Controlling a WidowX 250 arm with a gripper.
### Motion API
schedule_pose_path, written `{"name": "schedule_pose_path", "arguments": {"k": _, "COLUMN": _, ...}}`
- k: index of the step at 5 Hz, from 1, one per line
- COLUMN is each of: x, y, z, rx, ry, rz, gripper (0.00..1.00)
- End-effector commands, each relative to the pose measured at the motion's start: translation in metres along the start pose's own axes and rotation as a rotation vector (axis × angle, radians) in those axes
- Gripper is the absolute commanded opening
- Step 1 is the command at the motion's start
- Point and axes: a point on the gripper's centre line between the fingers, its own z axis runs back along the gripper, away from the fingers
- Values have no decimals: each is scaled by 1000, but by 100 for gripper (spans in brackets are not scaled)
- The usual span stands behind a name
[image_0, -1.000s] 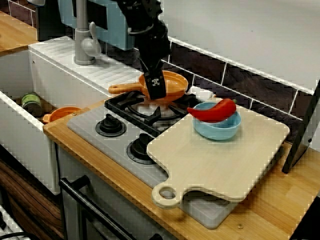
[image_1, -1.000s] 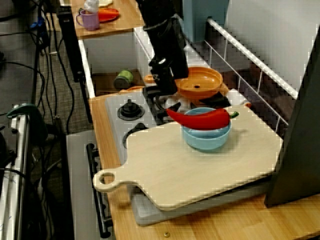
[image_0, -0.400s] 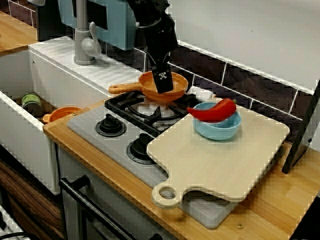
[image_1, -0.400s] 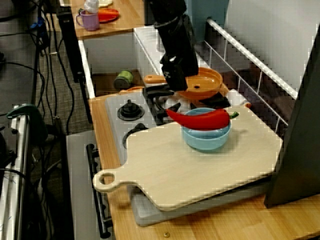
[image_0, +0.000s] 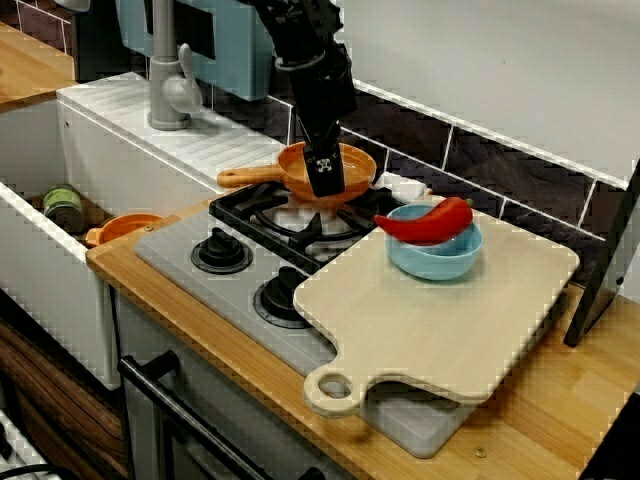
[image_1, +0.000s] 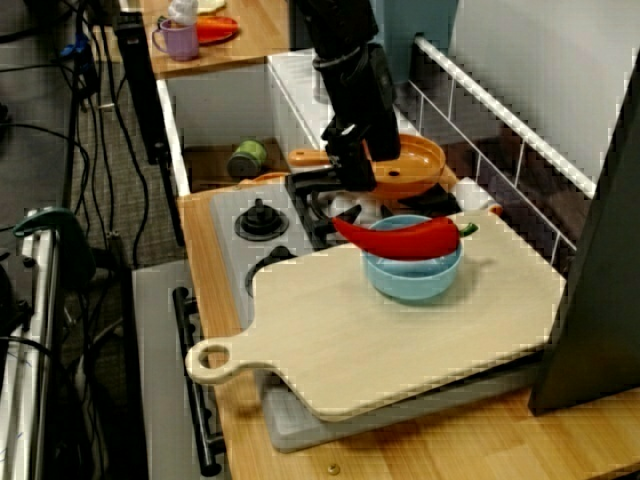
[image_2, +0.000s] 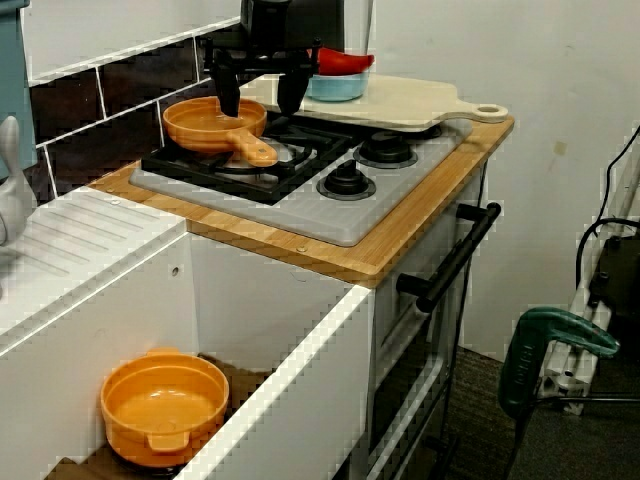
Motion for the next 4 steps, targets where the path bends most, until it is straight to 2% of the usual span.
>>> {"name": "schedule_pose_path", "arguments": {"k": 1, "x": -2, "y": 0, "z": -1, "rx": 35, "ry": 8, "rz": -48, "gripper": 100}}
{"name": "schedule_pose_path", "arguments": {"k": 2, "x": -3, "y": 3, "z": -1, "rx": 32, "ry": 2, "rz": -29, "gripper": 57}}
{"name": "schedule_pose_path", "arguments": {"k": 3, "x": -5, "y": 6, "z": -1, "rx": 17, "ry": 23, "rz": 2, "gripper": 0}}
{"name": "schedule_pose_path", "arguments": {"k": 4, "x": -1, "y": 11, "z": 2, "rx": 10, "ry": 49, "rz": 25, "gripper": 0}}
